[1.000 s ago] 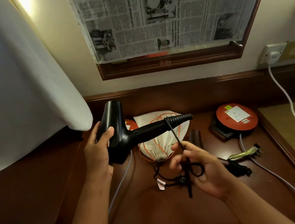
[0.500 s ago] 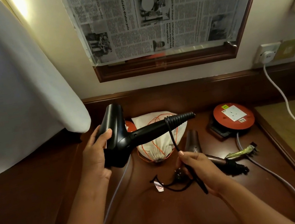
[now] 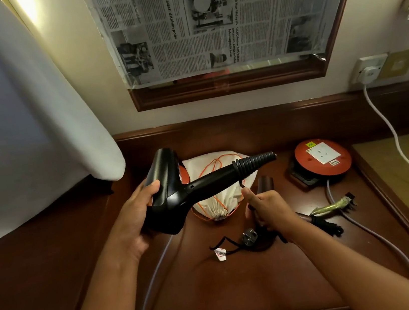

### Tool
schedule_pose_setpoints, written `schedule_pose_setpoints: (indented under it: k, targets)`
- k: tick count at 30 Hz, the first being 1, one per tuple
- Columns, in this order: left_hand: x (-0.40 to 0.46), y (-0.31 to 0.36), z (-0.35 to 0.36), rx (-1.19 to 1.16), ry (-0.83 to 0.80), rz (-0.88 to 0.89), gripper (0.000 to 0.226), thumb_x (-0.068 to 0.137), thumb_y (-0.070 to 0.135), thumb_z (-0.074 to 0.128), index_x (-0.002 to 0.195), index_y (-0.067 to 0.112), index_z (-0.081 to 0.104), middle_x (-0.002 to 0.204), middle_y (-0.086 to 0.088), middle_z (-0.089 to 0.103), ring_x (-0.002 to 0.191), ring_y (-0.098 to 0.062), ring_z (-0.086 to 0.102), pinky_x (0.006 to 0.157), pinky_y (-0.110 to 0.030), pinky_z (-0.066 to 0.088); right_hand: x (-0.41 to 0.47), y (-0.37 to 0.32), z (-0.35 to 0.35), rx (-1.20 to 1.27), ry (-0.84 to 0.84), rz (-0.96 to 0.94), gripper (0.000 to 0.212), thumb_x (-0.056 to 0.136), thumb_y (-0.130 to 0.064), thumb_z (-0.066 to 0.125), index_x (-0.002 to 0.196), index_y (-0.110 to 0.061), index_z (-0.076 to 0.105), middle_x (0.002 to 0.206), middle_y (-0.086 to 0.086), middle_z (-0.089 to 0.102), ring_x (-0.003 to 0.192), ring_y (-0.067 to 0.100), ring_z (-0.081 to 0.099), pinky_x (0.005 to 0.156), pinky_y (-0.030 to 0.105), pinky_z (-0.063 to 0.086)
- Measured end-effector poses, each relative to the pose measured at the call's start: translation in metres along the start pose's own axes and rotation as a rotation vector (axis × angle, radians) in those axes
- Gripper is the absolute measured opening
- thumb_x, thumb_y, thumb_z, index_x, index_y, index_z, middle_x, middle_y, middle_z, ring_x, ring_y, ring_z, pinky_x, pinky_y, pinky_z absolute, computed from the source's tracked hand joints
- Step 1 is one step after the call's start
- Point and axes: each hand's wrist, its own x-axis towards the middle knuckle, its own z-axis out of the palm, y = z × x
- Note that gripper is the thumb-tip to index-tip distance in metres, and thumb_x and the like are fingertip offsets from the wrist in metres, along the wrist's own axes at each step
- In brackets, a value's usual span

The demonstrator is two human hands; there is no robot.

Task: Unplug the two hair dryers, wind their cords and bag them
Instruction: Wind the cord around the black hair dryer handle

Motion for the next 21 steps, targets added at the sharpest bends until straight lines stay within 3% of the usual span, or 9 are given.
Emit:
schedule_pose_setpoints:
  k: [3,5,7,10,12,15,17,19,21]
  targets:
    - [0.0,0.002,-0.001,0.006,-0.031,0.0,0.032,0.091,0.026,0.057,0.123,0.022,0.062,0.094,-0.007,0.073,0.072,-0.019,0.071,0.059,-0.03,0.057,0.009,-0.004,-0.003,-0.105,-0.034,0.032,0.068,0.089,-0.063,0.043,0.051,-0.011,0.064,0.039,-0.002,0.043,0.036,0.008,0.041,0.043,0.02,0.033]
    - [0.001,0.003,-0.002,0.02,-0.062,0.01,0.035,0.091,0.025,0.056,0.125,0.022,0.061,0.096,-0.008,0.072,0.073,-0.02,0.071,0.061,-0.031,0.057,0.012,-0.006,-0.006,-0.049,-0.104,0.028,0.059,0.093,-0.056,0.042,0.057,-0.016,0.068,0.044,0.0,0.04,0.036,0.01,0.037,0.043,0.02,0.032]
    - [0.002,0.006,-0.003,0.015,-0.086,0.007,0.035,0.09,0.024,0.056,0.123,0.02,0.062,0.094,-0.009,0.072,0.071,-0.021,0.071,0.06,-0.031,0.058,0.014,-0.007,-0.012,-0.003,-0.174,-0.023,0.044,0.098,-0.042,0.043,0.076,-0.018,0.072,0.054,0.005,0.045,0.045,0.015,0.041,0.044,0.021,0.033]
    - [0.004,0.014,-0.006,0.023,-0.106,0.002,0.043,0.082,0.026,0.06,0.124,0.017,0.061,0.094,-0.012,0.072,0.075,-0.023,0.07,0.069,-0.034,0.059,0.018,-0.013,-0.025,-0.258,-0.164,-0.18,0.027,0.098,-0.024,0.049,0.1,-0.007,0.071,0.087,0.013,0.064,0.073,0.024,0.056,0.061,0.018,0.043]
    - [0.007,0.019,-0.01,-0.007,-0.092,-0.027,0.047,0.079,0.027,0.061,0.123,0.014,0.061,0.095,-0.014,0.072,0.076,-0.024,0.07,0.073,-0.037,0.058,0.017,-0.016,-0.034,-0.365,-0.19,-0.263,0.023,0.094,-0.019,0.056,0.1,0.0,0.068,0.101,0.015,0.063,0.08,0.017,0.058,0.067,0.015,0.044]
    - [0.014,0.027,-0.012,-0.079,-0.03,-0.066,0.024,0.088,0.023,0.056,0.107,0.009,0.064,0.077,-0.012,0.073,0.062,-0.021,0.07,0.058,-0.032,0.06,0.007,-0.014,-0.037,-0.481,-0.235,-0.432,0.022,0.093,-0.017,0.059,0.1,0.0,0.07,0.117,-0.004,0.054,0.094,0.011,0.06,0.08,0.008,0.042]
    - [0.018,0.03,-0.011,-0.103,0.016,-0.069,0.016,0.092,0.021,0.054,0.099,0.009,0.064,0.069,-0.01,0.072,0.056,-0.02,0.069,0.051,-0.03,0.058,-0.001,-0.009,-0.03,-0.585,-0.202,-0.584,0.021,0.093,-0.013,0.056,0.105,0.0,0.069,0.124,-0.01,0.047,0.11,0.004,0.052,0.089,-0.002,0.029]
    - [0.023,0.03,-0.01,-0.111,0.051,-0.058,0.014,0.092,0.019,0.054,0.096,0.009,0.063,0.066,-0.009,0.072,0.054,-0.02,0.069,0.049,-0.03,0.057,-0.01,-0.005,-0.017,-0.547,-0.16,-0.7,0.022,0.092,-0.008,0.055,0.109,-0.001,0.068,0.128,-0.01,0.044,0.116,-0.008,0.042,0.095,-0.003,0.025]
    - [0.027,0.03,-0.01,-0.117,0.063,-0.059,0.013,0.092,0.019,0.055,0.097,0.009,0.063,0.066,-0.009,0.072,0.054,-0.02,0.069,0.048,-0.03,0.057,-0.019,-0.001,-0.007,-0.412,-0.118,-0.686,0.02,0.091,-0.005,0.057,0.106,-0.004,0.07,0.131,-0.012,0.046,0.117,-0.013,0.045,0.097,0.003,0.033]
